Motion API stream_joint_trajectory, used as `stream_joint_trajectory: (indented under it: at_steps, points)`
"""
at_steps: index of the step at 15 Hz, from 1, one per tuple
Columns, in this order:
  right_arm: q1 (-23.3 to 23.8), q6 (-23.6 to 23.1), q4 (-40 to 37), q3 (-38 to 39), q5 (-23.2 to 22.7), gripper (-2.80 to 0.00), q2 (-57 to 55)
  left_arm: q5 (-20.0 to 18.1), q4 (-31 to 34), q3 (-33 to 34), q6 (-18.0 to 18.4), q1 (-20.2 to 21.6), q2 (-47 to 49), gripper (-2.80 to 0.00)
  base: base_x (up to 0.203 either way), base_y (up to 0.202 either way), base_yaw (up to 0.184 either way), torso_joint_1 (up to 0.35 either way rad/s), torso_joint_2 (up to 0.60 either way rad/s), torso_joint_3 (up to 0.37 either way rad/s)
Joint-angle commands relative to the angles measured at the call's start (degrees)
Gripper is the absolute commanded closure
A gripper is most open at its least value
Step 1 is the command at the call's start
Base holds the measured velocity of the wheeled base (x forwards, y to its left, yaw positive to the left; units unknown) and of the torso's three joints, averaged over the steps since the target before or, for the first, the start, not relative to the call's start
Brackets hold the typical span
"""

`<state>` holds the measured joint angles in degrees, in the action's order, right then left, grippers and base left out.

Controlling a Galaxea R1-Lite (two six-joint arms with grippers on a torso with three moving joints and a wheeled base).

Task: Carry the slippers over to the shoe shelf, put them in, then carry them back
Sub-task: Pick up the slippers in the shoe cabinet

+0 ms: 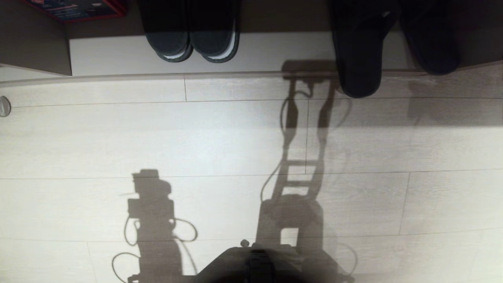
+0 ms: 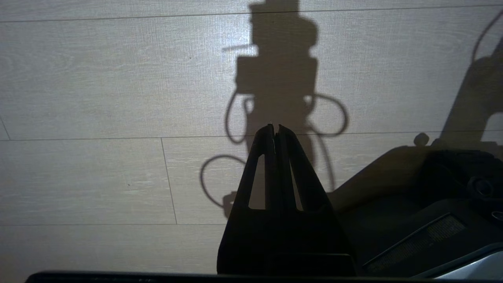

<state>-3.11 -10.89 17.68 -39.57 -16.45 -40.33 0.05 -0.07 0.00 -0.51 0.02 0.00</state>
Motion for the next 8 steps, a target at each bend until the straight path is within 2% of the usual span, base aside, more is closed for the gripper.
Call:
stream_joint_trajectory:
  at_steps: [1,4,8]
  points:
    - [0.0,-0.1,-3.1,0.4,0.3,0.0,8.2,0.0,0.0,0.0,0.0,0.0,-0.1,0.0,0.0,0.0,0.0,0.0,0.0,0.0]
    - [0.0,0.0,-10.0,2.5,3.8,0.0,17.8,0.0,0.0,0.0,0.0,0.0,-0.1,0.0,0.0,0.0,0.0,0.0,0.0,0.0]
    - [1.4,3.5,-14.9,9.9,6.2,0.0,29.1,0.0,0.0,0.0,-0.1,0.0,-0.1,0.0,0.0,0.0,0.0,0.0,0.0,0.0]
